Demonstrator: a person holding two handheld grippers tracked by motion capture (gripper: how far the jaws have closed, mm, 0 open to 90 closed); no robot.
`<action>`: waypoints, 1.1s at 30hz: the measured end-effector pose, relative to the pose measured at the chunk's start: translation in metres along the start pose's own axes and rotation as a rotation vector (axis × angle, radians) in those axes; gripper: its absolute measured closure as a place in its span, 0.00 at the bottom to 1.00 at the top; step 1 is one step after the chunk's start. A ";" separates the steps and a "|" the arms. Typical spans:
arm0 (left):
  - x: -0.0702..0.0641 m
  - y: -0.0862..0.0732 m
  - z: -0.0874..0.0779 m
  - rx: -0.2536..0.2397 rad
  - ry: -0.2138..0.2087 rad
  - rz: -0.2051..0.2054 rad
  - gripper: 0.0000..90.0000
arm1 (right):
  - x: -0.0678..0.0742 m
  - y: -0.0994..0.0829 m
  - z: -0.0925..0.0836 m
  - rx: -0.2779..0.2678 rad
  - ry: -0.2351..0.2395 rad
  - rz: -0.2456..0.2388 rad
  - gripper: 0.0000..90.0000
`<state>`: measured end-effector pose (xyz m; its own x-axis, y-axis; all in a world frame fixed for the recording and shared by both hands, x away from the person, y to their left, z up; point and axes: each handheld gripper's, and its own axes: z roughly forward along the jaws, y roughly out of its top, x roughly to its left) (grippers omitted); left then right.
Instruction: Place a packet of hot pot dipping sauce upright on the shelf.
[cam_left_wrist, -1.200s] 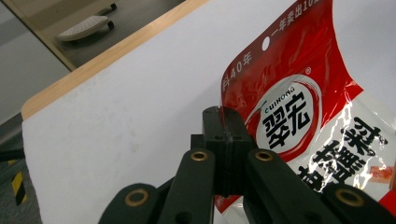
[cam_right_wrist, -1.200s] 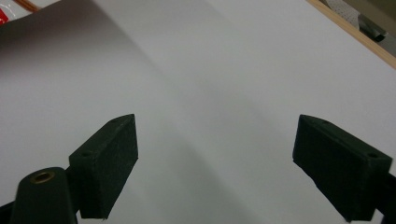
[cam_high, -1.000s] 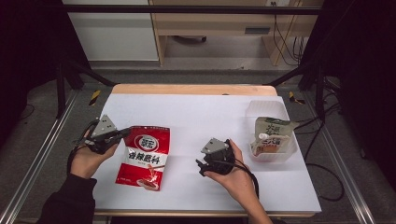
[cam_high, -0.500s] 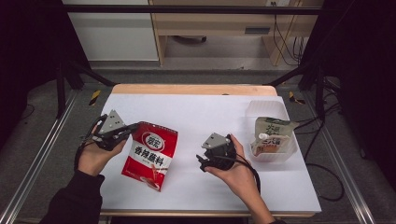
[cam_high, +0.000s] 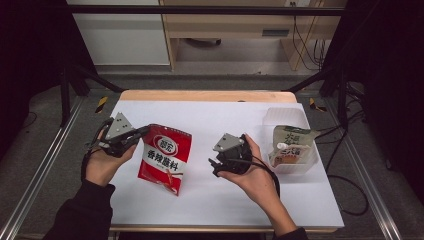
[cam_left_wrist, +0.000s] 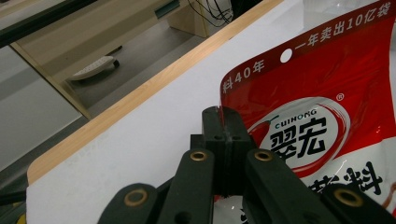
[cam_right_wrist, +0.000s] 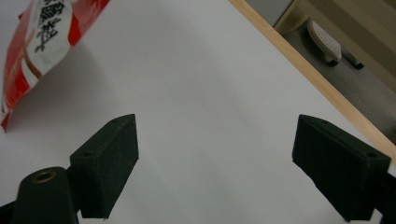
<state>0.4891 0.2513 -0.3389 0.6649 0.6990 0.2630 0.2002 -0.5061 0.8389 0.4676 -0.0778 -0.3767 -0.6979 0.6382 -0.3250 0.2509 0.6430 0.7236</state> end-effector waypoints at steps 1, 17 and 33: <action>0.000 0.001 0.000 0.005 0.001 0.006 1.00 | -0.001 0.003 -0.001 -0.001 0.004 -0.009 0.17; 0.003 0.006 -0.006 -0.011 0.005 0.008 1.00 | -0.005 0.074 0.008 0.053 0.198 -0.079 0.16; 0.002 0.005 -0.011 -0.014 -0.011 0.011 1.00 | -0.006 0.119 0.045 0.149 0.351 -0.128 0.42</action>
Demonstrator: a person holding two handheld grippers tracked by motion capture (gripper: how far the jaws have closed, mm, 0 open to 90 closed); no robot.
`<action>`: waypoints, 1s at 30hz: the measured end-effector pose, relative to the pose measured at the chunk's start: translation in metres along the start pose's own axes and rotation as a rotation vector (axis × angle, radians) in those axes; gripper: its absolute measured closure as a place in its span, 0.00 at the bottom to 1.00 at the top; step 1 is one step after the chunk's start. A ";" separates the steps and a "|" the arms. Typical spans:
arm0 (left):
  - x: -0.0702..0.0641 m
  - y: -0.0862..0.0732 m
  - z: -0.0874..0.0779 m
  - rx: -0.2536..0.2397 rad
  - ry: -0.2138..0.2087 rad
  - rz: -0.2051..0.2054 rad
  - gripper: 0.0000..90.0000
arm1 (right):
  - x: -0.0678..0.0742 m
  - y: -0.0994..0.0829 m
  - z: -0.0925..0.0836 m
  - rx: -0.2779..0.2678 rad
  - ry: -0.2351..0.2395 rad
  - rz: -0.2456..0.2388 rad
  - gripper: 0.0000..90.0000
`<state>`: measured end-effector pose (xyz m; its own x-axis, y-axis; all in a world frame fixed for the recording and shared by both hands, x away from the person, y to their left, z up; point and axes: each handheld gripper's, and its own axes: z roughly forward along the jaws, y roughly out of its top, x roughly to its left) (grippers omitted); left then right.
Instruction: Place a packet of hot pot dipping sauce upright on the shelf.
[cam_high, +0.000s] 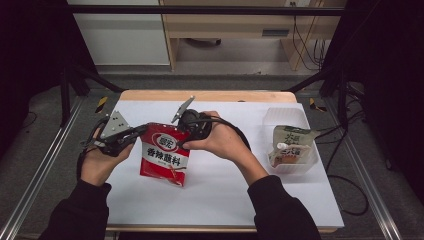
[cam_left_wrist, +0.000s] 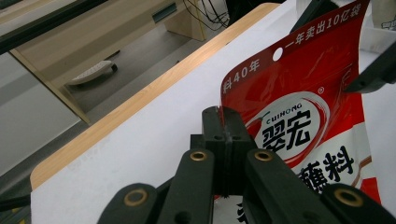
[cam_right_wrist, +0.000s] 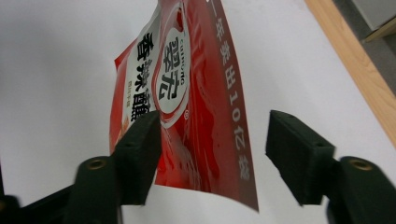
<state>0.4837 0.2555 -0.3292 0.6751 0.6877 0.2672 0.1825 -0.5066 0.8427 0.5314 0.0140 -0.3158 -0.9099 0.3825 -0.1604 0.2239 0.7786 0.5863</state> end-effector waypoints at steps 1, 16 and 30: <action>0.000 0.000 0.000 0.002 0.000 0.002 1.00 | 0.000 0.001 0.001 0.007 0.010 0.003 0.45; -0.001 0.000 0.000 -0.003 -0.006 -0.004 1.00 | -0.002 0.009 0.008 0.045 0.078 -0.028 0.75; -0.001 0.000 -0.001 -0.010 -0.019 -0.009 1.00 | -0.001 0.011 0.013 0.078 0.089 -0.050 0.99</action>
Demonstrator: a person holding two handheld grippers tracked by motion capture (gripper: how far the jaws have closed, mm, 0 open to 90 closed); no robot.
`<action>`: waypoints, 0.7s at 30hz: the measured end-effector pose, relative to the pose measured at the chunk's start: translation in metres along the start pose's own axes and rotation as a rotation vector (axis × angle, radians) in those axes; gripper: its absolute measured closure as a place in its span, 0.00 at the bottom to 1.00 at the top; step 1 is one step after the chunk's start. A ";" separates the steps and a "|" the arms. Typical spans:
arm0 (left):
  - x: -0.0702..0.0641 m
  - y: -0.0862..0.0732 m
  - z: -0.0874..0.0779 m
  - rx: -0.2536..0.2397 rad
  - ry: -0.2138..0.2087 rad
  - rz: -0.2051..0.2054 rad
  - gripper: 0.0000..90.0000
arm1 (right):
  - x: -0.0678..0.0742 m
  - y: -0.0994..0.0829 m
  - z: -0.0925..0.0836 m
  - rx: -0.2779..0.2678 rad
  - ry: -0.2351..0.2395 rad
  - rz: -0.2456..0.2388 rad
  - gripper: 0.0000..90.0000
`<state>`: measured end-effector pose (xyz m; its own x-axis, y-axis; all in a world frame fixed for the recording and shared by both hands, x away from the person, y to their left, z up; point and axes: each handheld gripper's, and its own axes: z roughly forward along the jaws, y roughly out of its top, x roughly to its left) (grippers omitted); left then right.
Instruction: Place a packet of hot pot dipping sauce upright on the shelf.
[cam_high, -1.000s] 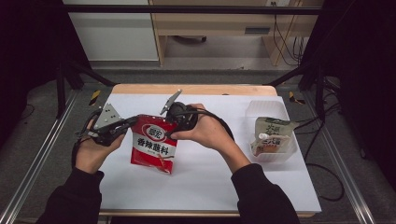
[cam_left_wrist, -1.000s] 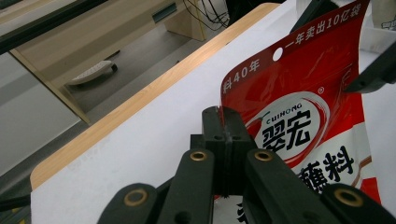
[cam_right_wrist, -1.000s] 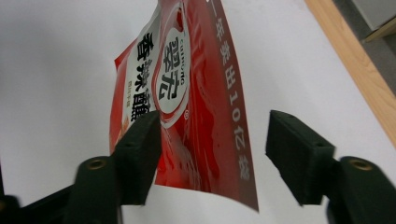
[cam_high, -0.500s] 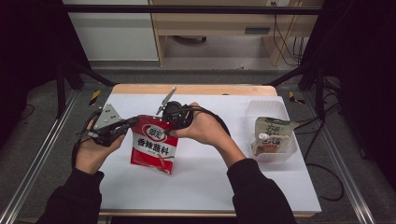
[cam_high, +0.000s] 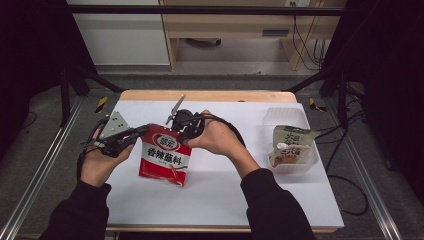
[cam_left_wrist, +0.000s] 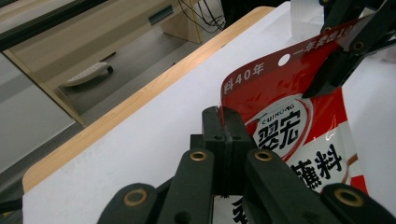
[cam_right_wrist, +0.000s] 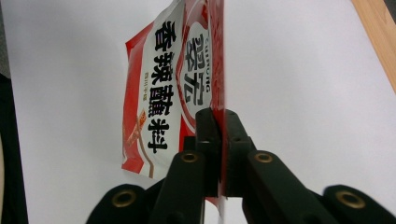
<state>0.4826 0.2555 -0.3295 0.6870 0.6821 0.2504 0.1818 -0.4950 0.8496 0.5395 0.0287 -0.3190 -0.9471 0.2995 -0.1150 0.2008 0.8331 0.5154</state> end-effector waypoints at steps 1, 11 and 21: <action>0.000 -0.001 0.000 0.003 -0.005 0.003 1.00 | 0.000 0.000 0.000 0.005 0.003 0.003 0.99; 0.004 -0.015 -0.002 -0.065 -0.039 -0.062 0.60 | -0.002 -0.002 -0.009 -0.013 -0.015 -0.011 1.00; 0.001 -0.038 0.001 -0.077 -0.041 -0.106 0.28 | -0.008 -0.004 -0.034 -0.039 -0.043 -0.020 1.00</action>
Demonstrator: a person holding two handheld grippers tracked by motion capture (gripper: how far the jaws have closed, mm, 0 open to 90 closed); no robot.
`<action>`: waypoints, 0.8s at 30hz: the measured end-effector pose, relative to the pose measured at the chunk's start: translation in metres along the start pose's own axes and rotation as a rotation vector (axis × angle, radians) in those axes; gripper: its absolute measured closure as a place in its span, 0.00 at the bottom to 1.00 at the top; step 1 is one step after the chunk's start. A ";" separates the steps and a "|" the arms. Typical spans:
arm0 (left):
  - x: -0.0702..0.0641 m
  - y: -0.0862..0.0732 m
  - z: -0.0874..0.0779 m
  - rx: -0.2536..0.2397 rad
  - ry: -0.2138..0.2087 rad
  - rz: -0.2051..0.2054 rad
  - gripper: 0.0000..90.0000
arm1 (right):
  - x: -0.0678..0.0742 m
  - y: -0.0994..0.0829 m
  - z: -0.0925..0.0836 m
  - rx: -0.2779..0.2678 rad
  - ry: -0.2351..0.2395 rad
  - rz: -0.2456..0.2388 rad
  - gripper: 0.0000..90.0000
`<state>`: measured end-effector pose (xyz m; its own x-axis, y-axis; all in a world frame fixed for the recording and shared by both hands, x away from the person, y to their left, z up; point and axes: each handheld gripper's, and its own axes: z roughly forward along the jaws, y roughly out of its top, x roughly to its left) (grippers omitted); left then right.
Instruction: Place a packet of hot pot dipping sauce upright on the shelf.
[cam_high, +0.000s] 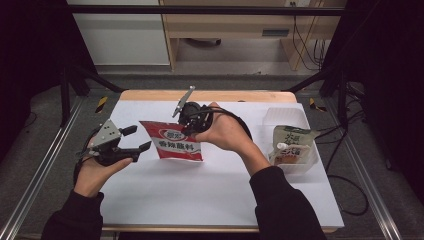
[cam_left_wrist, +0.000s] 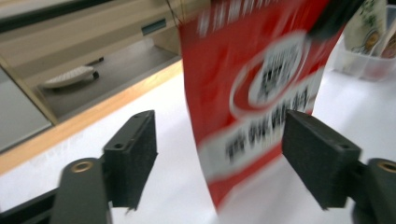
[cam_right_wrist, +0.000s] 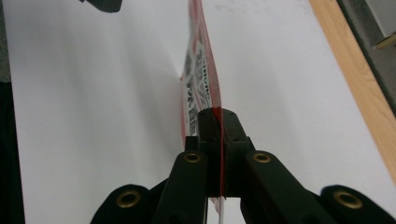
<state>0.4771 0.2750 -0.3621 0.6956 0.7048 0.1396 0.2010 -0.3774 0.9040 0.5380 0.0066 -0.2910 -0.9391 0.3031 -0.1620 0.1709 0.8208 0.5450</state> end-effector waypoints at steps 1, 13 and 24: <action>0.001 -0.004 0.001 0.011 0.006 0.000 0.26 | -0.001 0.000 -0.002 0.001 -0.005 0.002 1.00; 0.007 -0.040 0.014 0.084 0.057 -0.069 0.12 | -0.025 -0.025 -0.044 -0.025 -0.064 0.031 1.00; 0.005 -0.058 0.026 0.155 0.055 -0.050 0.08 | -0.040 -0.050 -0.064 -0.017 -0.097 0.048 1.00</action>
<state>0.4867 0.2844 -0.4241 0.6440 0.7553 0.1217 0.3412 -0.4260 0.8379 0.5479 -0.0774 -0.2594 -0.8966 0.3881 -0.2133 0.2095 0.7960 0.5678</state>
